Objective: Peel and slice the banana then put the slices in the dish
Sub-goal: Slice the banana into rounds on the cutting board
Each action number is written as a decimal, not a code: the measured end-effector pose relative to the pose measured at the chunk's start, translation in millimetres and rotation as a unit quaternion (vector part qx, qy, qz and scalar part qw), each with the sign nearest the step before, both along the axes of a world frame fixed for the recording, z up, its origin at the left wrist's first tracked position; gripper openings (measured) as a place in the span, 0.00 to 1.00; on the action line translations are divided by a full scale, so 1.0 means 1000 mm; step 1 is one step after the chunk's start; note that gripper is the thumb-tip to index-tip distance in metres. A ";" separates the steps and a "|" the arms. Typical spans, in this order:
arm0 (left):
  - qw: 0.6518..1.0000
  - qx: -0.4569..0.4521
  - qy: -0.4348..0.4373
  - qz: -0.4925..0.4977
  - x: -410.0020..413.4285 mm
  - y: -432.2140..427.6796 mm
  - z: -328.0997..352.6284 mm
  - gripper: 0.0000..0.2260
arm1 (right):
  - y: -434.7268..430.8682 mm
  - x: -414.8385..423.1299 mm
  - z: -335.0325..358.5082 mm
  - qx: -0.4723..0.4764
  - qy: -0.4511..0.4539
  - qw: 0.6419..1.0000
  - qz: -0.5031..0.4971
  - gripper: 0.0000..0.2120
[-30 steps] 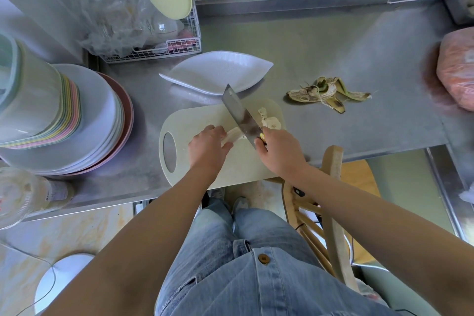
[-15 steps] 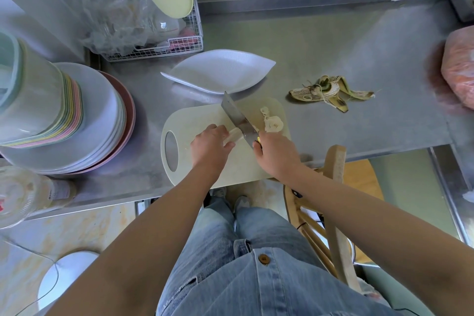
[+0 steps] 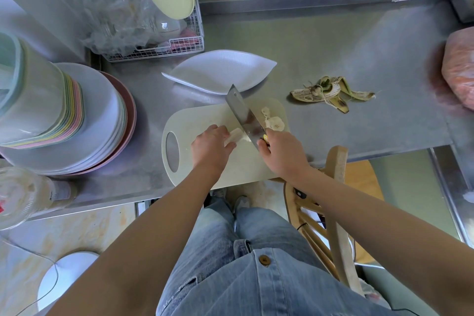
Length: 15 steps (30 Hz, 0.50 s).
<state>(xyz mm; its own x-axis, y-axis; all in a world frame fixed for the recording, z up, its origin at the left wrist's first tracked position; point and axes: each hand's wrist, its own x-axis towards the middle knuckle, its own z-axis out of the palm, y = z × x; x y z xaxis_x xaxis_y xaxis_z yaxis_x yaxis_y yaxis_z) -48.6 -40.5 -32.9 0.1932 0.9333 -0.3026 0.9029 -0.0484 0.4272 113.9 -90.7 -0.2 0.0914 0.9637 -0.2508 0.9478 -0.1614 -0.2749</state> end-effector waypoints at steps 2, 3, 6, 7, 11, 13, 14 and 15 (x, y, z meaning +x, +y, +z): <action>1.000 0.001 -0.002 0.001 0.001 0.000 0.000 0.11 | 0.001 -0.001 0.002 -0.008 -0.003 1.000 0.004 0.11; 1.000 0.001 -0.002 0.001 0.001 0.000 0.001 0.11 | 0.000 -0.001 0.002 -0.012 -0.001 1.000 0.005 0.12; 1.000 -0.002 0.001 0.003 0.001 0.001 0.000 0.10 | 0.000 -0.003 0.002 -0.010 0.014 1.000 0.003 0.12; 1.000 -0.004 0.001 0.004 0.001 0.001 0.000 0.10 | -0.001 -0.004 0.002 -0.009 0.014 1.000 0.004 0.12; 1.000 -0.005 0.001 0.007 0.001 0.001 -0.001 0.10 | 0.000 -0.006 -0.001 -0.020 0.011 1.000 0.005 0.12; 1.000 -0.004 0.004 0.006 0.001 0.001 -0.001 0.10 | 0.000 -0.008 -0.004 -0.027 0.008 1.000 0.008 0.12; 1.000 -0.004 0.006 0.005 0.001 0.002 -0.002 0.10 | -0.001 -0.009 -0.006 -0.028 0.006 1.000 0.011 0.13; 1.000 -0.003 0.007 0.003 0.001 0.002 -0.002 0.10 | -0.002 -0.010 -0.008 -0.030 0.003 0.999 0.014 0.12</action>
<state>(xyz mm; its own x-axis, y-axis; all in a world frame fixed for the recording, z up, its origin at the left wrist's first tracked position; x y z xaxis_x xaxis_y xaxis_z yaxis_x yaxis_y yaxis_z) -47.5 -38.3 -34.9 0.1825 0.9325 -0.3117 0.9093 -0.0394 0.4143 104.0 -92.2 -8.5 0.0623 0.9492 -0.3085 0.9508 -0.1504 -0.2708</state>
